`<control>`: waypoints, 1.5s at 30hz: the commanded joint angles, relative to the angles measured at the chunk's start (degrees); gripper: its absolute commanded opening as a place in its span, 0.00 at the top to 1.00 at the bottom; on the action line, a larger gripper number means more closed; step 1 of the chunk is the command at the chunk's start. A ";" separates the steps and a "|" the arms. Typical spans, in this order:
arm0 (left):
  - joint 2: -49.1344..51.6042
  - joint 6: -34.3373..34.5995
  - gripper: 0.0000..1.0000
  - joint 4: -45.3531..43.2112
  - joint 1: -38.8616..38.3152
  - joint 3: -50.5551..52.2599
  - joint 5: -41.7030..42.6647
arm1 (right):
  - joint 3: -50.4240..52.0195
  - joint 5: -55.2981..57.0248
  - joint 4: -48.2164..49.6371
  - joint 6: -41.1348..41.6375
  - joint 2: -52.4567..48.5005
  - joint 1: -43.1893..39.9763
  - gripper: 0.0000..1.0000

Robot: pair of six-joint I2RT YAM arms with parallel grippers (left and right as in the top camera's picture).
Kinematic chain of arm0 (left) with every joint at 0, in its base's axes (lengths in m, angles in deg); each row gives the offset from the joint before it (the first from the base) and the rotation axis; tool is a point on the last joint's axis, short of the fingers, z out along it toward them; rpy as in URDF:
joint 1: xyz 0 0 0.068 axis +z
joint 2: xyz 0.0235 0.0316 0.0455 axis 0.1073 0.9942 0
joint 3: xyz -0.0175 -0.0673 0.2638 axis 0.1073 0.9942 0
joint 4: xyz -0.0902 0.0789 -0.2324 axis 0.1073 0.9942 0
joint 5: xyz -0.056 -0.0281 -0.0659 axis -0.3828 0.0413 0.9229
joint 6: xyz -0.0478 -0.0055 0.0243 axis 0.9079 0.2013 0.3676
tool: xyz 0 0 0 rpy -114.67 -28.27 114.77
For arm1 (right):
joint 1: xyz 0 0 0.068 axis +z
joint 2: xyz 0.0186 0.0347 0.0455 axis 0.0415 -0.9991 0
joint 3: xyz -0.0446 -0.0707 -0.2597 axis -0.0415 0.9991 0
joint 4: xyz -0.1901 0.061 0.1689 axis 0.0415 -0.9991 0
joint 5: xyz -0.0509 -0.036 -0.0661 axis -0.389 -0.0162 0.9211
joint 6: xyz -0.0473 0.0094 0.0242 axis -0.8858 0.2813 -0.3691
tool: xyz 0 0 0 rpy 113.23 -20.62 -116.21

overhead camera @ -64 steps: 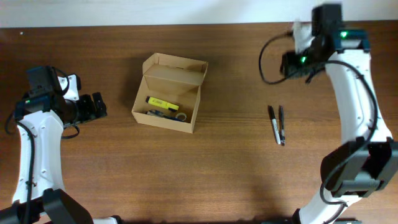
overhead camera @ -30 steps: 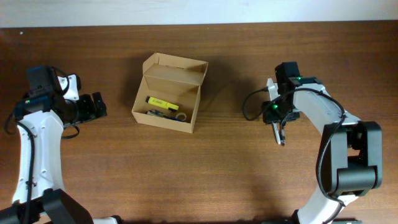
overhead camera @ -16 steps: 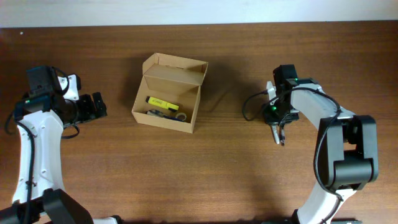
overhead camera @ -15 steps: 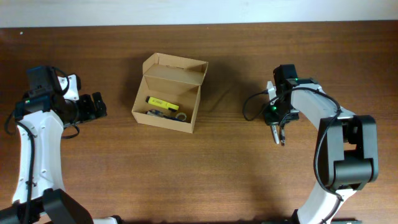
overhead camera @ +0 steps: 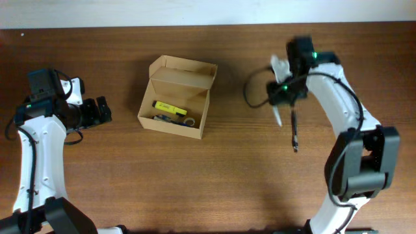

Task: Pack container
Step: 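Lower the black marker into the box and open the gripper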

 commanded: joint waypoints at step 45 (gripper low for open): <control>0.17 -1.09 0.00 -0.02 0.20 0.20 0.76 | -17.86 -1.97 11.26 -21.20 -16.41 29.83 0.48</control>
